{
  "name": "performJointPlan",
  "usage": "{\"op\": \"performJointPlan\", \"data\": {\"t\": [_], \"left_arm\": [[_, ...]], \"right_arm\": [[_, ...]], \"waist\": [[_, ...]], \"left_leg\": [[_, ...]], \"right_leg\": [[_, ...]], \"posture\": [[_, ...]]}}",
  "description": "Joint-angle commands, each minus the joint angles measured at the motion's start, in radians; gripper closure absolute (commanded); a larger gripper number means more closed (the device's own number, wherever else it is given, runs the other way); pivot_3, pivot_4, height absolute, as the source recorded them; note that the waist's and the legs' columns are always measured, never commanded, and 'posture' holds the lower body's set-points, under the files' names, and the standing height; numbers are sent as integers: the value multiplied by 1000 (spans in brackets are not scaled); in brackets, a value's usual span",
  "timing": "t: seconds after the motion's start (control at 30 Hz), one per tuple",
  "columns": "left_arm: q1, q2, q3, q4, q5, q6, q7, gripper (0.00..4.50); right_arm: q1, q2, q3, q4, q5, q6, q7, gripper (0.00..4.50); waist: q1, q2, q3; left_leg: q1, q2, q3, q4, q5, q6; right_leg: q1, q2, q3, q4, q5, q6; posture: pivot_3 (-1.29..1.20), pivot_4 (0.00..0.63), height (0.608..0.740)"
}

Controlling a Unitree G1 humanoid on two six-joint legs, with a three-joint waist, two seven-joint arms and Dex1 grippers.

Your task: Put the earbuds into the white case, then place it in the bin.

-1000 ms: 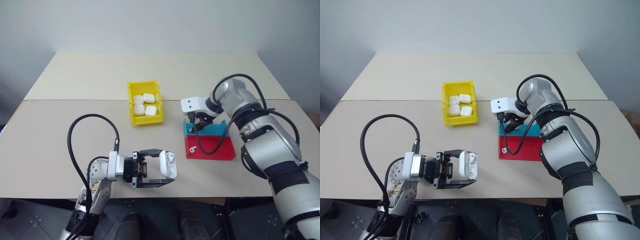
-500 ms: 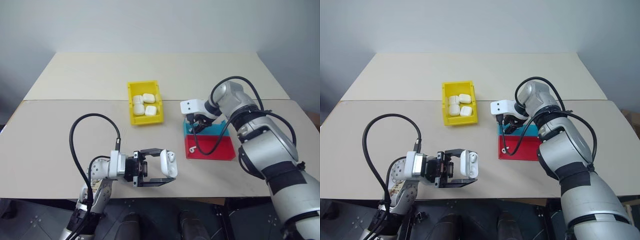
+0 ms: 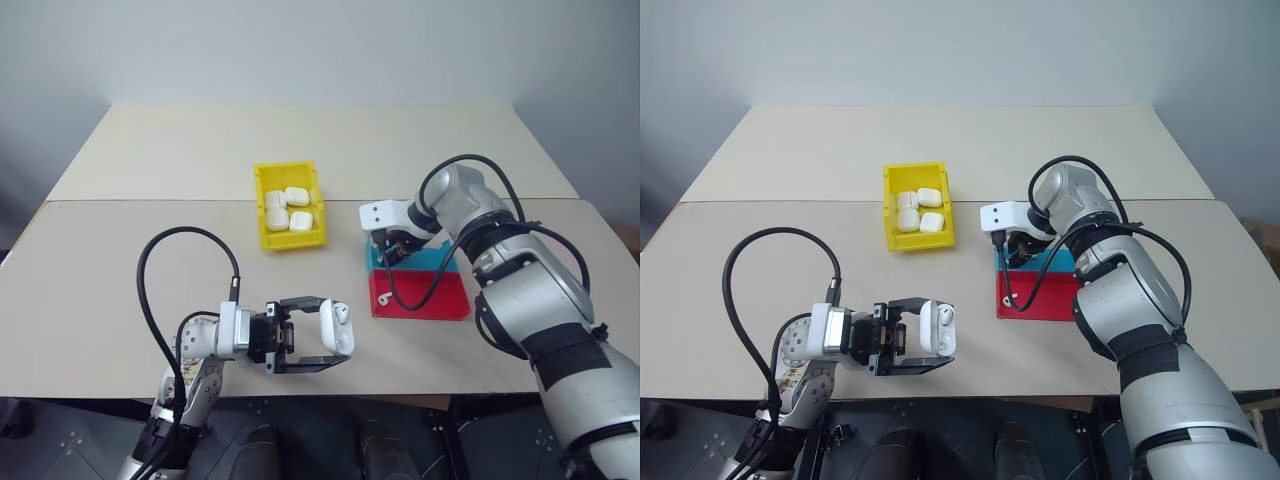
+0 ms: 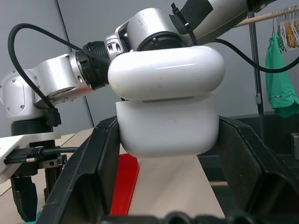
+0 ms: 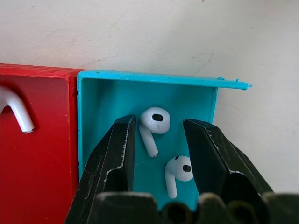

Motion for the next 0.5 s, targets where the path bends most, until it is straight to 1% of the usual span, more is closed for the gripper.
{"op": "performJointPlan", "data": {"t": [0.03,0.07,0.13,0.2,0.5], "left_arm": [[-11,-1,2,-13,-7,-17,7,1683],[-12,-2,1,-12,-7,-18,8,1683],[-13,-2,1,-11,-6,-18,9,1683],[-11,1,-1,-15,-4,-13,13,1683],[-16,13,-5,-16,-6,-5,18,1683]], "right_arm": [[-5,-5,-23,-1,-5,-6,0,2471],[-5,-4,-23,-1,-6,-6,1,2471],[-4,-3,-23,-1,-5,-7,8,2841],[0,-4,-23,-3,-6,-8,8,3348],[12,-5,-22,-14,-9,-16,5,3348]], "waist": [[0,0,0],[0,0,0],[0,0,0],[0,0,0],[0,0,0]], "left_leg": [[0,0,0,0,0,0],[0,0,0,0,0,0],[0,0,0,0,0,0],[0,0,0,0,0,0],[0,0,0,0,0,0]], "right_leg": [[0,0,0,0,0,0],[0,0,0,0,0,0],[0,0,0,0,0,0],[0,0,0,0,0,0],[0,0,0,0,0,0]], "posture": [[0,150,740],[0,150,740],[0,150,740],[0,150,740],[0,150,740]]}}
